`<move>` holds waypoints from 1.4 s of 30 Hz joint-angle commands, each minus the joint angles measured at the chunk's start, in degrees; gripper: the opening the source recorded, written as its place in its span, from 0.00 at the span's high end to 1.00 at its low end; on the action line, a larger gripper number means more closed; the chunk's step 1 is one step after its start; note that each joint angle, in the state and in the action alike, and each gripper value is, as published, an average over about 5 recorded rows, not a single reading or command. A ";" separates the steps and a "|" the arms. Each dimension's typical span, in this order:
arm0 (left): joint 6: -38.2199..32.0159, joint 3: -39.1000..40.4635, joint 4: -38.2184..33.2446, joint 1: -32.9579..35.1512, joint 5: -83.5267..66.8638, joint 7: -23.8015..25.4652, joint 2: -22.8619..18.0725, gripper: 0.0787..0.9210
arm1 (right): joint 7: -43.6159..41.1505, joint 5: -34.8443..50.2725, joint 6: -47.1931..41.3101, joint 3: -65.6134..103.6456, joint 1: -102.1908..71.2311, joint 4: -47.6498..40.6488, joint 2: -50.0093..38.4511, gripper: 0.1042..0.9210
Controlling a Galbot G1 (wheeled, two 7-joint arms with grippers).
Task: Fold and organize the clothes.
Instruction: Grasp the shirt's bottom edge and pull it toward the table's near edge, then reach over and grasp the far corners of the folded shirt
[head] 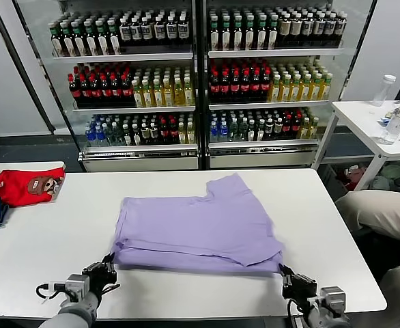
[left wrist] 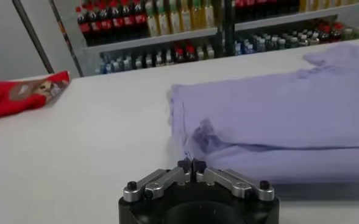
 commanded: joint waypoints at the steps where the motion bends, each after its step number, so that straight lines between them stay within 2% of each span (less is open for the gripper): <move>1: -1.76 -0.71 -5.84 9.61 1.14 0.12 1.45 0.99 | -0.06 -2.88 0.41 1.85 -9.64 5.88 0.36 0.99; 3: -1.84 -0.55 -5.65 10.24 2.88 0.58 1.59 0.98 | -0.04 -3.72 0.45 1.11 -8.89 5.40 0.71 0.98; 6: -1.29 -0.16 -4.64 10.13 5.26 1.03 1.57 0.92 | -0.08 -3.87 0.42 1.42 -7.76 6.10 0.75 0.92; 10: -1.40 -1.54 -3.99 8.69 5.66 1.18 1.63 0.78 | -0.14 -2.40 0.02 4.12 -5.00 8.92 -0.11 0.78; 15: -3.98 -5.41 -8.56 5.17 4.76 1.20 0.92 0.62 | -0.52 0.11 -1.33 5.64 6.66 7.48 -1.58 0.61; 19: -5.65 -4.61 -7.24 -1.23 3.56 2.97 1.26 0.47 | 0.74 1.50 -2.94 0.33 23.96 -2.13 -0.76 0.46; 25: -5.55 0.22 6.03 -17.63 0.35 10.18 1.80 0.27 | 1.88 1.50 -3.18 -11.36 44.83 -19.09 2.36 0.25; 29: -4.41 2.61 13.53 -25.53 -0.88 12.08 1.60 0.15 | 2.70 0.85 -3.18 -17.00 55.29 -29.68 6.17 0.15; 36: -0.89 6.18 25.71 -35.70 -2.02 12.45 1.02 0.12 | 1.42 -3.48 -3.12 -22.52 67.59 -48.24 13.79 0.12; 42: -0.88 7.44 33.85 -39.66 -2.47 14.63 0.62 0.12 | 0.16 -6.16 -2.94 -21.81 73.65 -62.60 19.34 0.12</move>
